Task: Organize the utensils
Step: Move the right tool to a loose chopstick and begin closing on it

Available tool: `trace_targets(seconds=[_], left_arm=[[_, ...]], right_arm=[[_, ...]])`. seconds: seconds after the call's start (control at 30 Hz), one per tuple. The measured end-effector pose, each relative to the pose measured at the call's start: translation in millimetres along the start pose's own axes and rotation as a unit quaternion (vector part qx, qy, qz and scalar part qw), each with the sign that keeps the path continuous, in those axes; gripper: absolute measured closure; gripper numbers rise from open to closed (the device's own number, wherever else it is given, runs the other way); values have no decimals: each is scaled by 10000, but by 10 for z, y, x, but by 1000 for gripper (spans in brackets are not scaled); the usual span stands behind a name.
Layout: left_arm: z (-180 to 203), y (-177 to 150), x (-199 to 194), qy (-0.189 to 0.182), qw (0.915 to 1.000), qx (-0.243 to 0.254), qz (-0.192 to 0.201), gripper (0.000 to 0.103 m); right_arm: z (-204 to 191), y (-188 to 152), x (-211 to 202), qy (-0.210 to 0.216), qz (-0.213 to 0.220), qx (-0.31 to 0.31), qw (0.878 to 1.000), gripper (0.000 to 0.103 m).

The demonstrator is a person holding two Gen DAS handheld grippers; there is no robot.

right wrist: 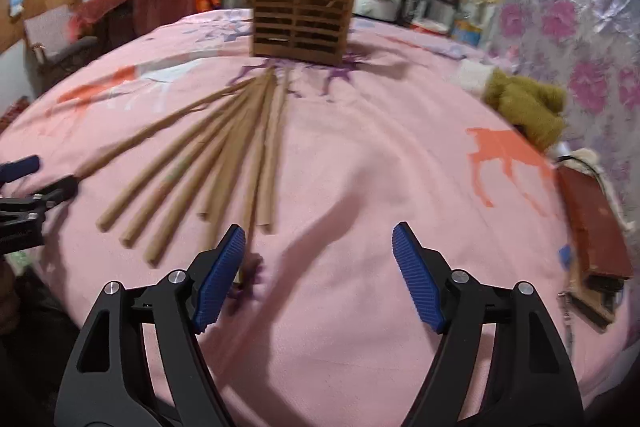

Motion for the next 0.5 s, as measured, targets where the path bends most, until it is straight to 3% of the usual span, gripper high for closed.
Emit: trace_targets(seconds=[0.1,0.17,0.23,0.33,0.5], left_arm=[[0,-1,0,0,10000,3,-1,4],[0,0,-1,-2,10000,4,1,4],[2,0,0,-1,10000,3,1,4],[0,-1,0,-1,10000,2,0,4],[2,-1,0,-2,10000,5,1,4]], right_arm=[[5,81,-117,-188,334,-54,9992,30],[122,131,-196,129,444,306,9985,30],[219,166,-228,113,511,474,9975,31],[234,150,-103,-104,326,411,9986,37],[157,56,83,-378,-27,112,9992,38]])
Point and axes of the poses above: each gripper's, at about its wrist camera, not at the fingertips, and x roughly the way its jaws point, z to its right, y to its top, the point moved 9 cm from there along x, roughly the way its jaws point, and after that the axes turned 14 degrees about -z, right-handed, at the moved point
